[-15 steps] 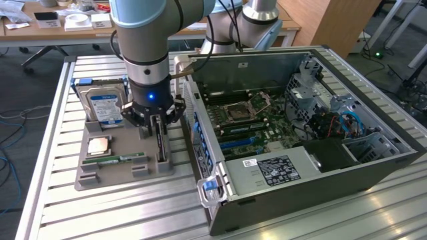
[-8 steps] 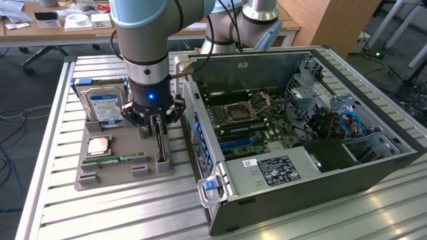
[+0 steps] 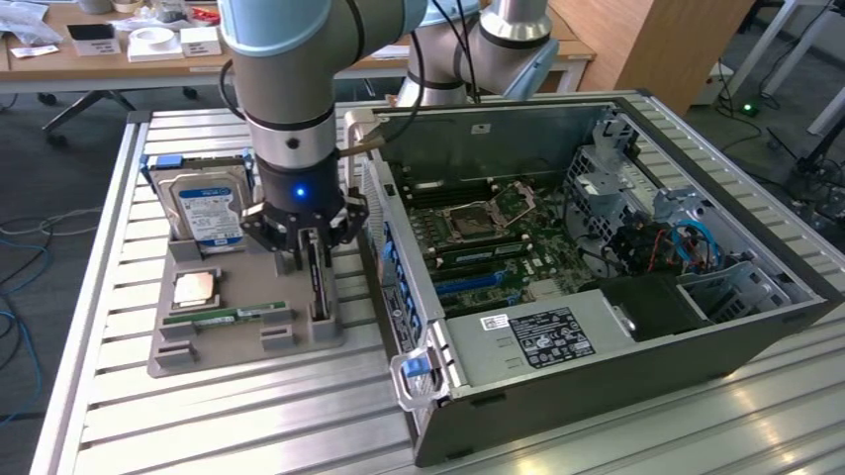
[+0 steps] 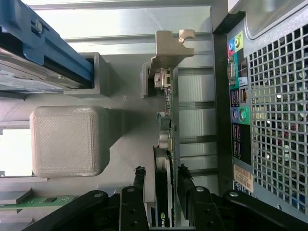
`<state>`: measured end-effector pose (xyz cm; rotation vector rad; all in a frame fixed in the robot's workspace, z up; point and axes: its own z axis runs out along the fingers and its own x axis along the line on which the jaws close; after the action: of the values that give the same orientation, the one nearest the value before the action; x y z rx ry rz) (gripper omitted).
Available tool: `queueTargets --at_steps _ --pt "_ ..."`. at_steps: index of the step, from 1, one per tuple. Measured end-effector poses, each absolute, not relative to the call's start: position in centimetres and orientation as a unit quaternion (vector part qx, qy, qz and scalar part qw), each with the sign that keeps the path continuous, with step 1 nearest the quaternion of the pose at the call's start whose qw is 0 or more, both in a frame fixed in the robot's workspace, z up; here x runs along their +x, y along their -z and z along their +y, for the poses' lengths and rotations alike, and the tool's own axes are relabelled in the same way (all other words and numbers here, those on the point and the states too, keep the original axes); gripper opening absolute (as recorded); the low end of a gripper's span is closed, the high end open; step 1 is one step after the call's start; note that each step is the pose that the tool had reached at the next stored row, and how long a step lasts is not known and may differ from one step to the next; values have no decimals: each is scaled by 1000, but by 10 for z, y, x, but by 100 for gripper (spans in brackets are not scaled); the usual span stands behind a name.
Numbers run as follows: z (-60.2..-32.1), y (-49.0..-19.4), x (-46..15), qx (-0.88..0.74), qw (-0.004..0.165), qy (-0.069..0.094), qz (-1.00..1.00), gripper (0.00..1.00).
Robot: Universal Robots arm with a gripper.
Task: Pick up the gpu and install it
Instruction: 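Pick up the gpu and move the gpu toward the slot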
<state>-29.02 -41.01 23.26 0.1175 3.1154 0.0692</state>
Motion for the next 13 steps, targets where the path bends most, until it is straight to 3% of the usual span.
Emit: queueTargets --at_steps 13 --pt "-411 -232 -287 45 12 -20 999 40"
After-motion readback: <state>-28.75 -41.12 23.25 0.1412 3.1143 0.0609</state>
